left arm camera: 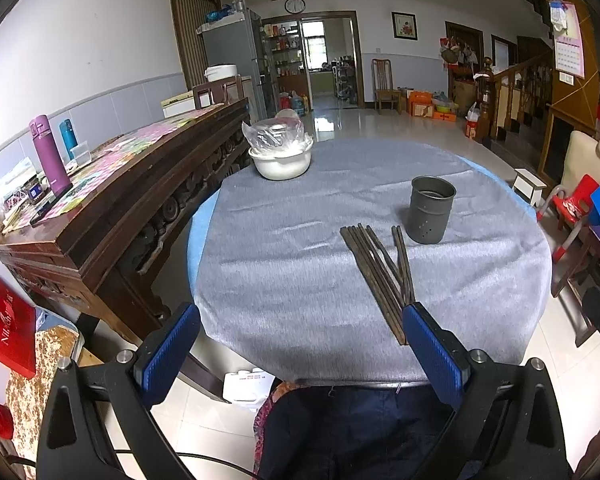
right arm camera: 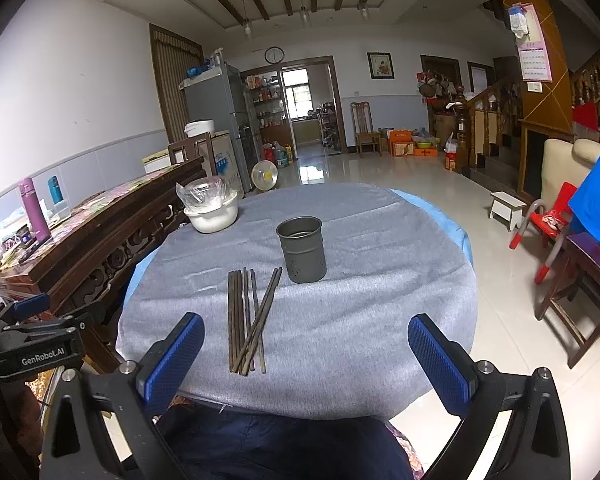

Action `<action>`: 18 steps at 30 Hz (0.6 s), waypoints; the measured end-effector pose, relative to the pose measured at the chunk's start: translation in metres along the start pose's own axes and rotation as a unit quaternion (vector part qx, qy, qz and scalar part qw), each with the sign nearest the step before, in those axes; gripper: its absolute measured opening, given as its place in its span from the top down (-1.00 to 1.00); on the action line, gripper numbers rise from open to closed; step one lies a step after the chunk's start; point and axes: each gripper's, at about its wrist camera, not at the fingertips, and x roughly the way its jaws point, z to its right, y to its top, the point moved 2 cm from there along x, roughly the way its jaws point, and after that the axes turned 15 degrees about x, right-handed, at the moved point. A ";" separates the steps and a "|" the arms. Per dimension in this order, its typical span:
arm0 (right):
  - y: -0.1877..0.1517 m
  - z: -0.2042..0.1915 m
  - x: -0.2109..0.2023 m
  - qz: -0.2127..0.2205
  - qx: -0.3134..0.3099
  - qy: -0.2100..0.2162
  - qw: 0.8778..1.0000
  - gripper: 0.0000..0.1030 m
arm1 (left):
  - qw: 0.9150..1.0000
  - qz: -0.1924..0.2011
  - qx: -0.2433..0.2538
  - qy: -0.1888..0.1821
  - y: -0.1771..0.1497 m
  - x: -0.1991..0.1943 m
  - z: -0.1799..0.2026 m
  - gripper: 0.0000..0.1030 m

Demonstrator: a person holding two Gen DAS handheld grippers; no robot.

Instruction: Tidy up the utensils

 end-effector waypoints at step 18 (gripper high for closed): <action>0.040 -0.023 0.194 -0.175 0.072 0.109 0.976 -0.06 | 0.962 -0.162 -0.122 -0.184 0.010 0.170 -0.030 -0.80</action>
